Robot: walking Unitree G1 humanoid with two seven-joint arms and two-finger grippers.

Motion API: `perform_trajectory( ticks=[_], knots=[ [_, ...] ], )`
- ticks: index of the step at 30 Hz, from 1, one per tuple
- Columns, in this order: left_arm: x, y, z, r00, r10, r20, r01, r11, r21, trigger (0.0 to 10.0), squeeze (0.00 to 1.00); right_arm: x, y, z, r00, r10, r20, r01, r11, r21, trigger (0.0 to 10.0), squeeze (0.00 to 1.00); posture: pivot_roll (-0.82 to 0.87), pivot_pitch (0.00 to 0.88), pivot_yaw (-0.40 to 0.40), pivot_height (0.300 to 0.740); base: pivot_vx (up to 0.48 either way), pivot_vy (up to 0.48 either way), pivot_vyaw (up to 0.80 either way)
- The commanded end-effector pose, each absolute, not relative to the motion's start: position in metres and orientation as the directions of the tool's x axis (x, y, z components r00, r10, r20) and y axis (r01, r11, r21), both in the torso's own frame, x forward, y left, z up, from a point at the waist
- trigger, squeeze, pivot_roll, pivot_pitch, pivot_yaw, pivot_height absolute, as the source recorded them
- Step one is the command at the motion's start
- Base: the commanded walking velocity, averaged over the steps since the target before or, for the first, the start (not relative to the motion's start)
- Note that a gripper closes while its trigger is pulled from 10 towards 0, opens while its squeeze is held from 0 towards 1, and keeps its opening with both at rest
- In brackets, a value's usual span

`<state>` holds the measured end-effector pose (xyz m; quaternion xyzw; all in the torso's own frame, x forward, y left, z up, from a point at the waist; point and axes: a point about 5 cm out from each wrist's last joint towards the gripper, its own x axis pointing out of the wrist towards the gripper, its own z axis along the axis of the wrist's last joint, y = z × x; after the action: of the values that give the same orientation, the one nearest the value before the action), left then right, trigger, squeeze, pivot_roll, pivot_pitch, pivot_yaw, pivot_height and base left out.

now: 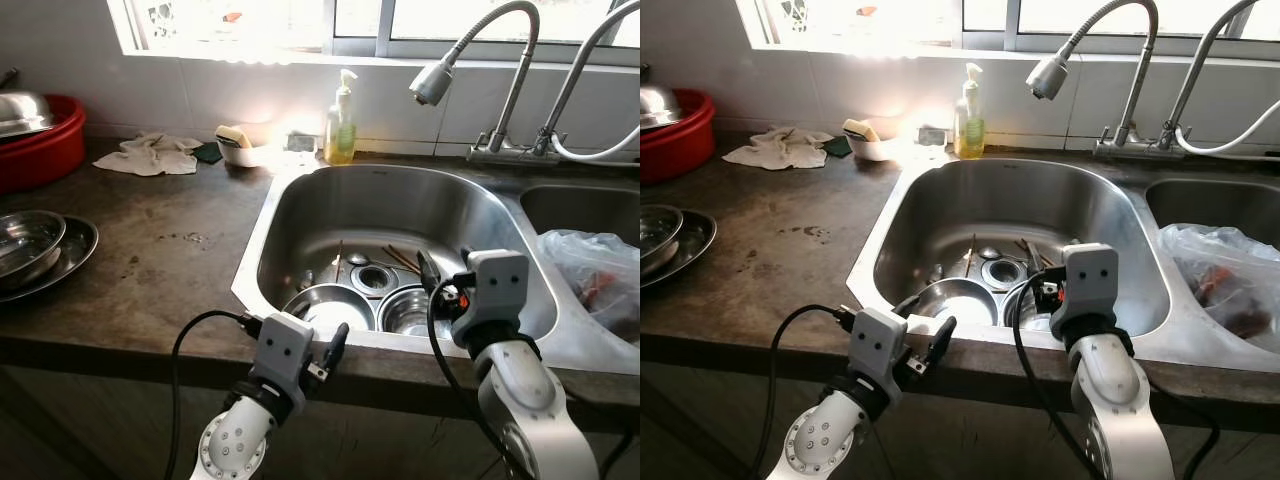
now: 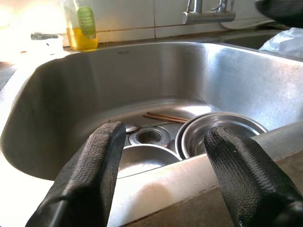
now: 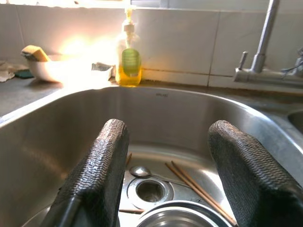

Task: Kitchen organization

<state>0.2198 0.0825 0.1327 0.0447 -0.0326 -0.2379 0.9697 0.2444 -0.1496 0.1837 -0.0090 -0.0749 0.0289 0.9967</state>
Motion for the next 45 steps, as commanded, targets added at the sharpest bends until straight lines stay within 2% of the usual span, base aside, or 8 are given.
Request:
perform_trajectory(
  ticks=[1,19,28,35,38,45],
  knots=[
    [0.219,0.084,0.133,0.891,-0.451,0.041,0.446,0.89,0.096,10.0,0.0,0.239,-0.148,0.185,0.985,0.058,0.165,-0.057,0.998,-0.012,10.0,0.0,0.11,0.03,-0.039,0.74,0.0,0.0,0.0],
    [0.22,0.085,0.134,0.896,-0.44,0.05,0.436,0.897,0.073,10.0,0.0,0.24,-0.146,0.185,0.981,0.062,0.183,-0.058,0.998,-0.03,10.0,0.0,0.1,0.0,-0.04,0.74,0.0,0.0,0.0],
    [0.221,0.087,0.131,0.902,-0.43,0.044,0.426,0.901,0.084,10.0,0.0,0.246,-0.144,0.189,0.976,0.059,0.21,-0.052,0.998,-0.036,10.0,0.0,0.1,0.0,-0.037,0.74,0.0,0.346,0.8],
    [0.221,0.088,0.129,0.906,-0.423,0.031,0.419,0.904,0.082,10.0,0.0,0.247,-0.142,0.188,0.975,0.071,0.21,-0.067,0.997,-0.026,10.0,0.0,0.1,0.0,-0.032,0.74,0.0,0.0,0.8],
    [0.223,0.088,0.13,0.909,-0.414,0.034,0.408,0.905,0.123,10.0,0.0,0.248,-0.141,0.188,0.976,0.074,0.206,-0.072,0.997,-0.019,10.0,0.0,0.1,0.0,-0.031,0.74,0.0,0.0,0.8],
    [0.224,0.089,0.129,0.916,-0.399,0.032,0.394,0.913,0.102,10.0,0.0,0.25,-0.135,0.188,0.974,0.088,0.208,-0.088,0.996,-0.007,10.0,0.0,0.1,0.002,-0.036,0.74,0.0,0.48,0.8]
  ],
)
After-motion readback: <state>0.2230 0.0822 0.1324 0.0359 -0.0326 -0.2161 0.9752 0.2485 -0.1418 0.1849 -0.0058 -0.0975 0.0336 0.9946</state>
